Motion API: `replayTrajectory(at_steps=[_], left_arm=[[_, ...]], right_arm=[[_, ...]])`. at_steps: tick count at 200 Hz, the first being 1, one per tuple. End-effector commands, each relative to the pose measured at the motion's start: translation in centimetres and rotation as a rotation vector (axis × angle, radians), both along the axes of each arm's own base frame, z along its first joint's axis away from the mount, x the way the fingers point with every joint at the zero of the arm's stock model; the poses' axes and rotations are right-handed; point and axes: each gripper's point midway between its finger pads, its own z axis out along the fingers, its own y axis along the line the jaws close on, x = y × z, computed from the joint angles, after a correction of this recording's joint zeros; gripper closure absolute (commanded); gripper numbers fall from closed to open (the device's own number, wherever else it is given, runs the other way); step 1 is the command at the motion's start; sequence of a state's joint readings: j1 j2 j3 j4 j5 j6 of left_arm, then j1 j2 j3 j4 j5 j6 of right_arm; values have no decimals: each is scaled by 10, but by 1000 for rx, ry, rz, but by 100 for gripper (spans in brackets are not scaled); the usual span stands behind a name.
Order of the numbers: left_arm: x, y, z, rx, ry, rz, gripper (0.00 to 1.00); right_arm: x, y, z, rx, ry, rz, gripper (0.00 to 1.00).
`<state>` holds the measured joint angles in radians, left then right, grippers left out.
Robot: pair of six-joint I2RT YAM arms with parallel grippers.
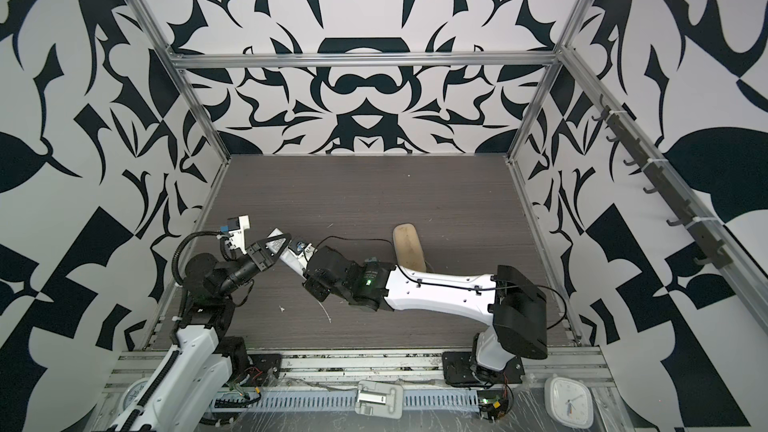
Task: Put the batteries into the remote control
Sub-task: 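Press the cover down onto the compartment with the right gripper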
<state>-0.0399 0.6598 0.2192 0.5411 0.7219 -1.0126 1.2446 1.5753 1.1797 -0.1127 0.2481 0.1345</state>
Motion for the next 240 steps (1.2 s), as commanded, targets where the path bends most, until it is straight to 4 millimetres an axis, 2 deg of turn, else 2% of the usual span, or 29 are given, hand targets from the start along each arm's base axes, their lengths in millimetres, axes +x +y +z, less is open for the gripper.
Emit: replayTrajectory(at_steps=[1, 50, 112, 147, 180, 214, 240], left_arm=[[-2, -1, 11, -13, -42, -9, 100], [-2, -1, 11, -12, -42, -9, 100], [-1, -1, 9, -4, -32, -6, 100], [-1, -1, 7, -1, -25, -6, 100], [-1, -1, 7, 5, -21, -10, 100], [-2, -4, 9, 5, -28, -25, 100], [-5, -8, 10, 6, -35, -43, 100]], right_arm=[[-2, -7, -5, -27, -9, 6, 79], [-2, -6, -3, -20, -11, 10, 65], [0, -10, 11, 2, -24, -4, 37], [-3, -15, 19, 16, -21, -1, 33], [-18, -24, 39, 66, 61, 63, 29], [-4, -42, 47, 139, 247, 104, 28], [6, -38, 44, 169, 331, 150, 28]])
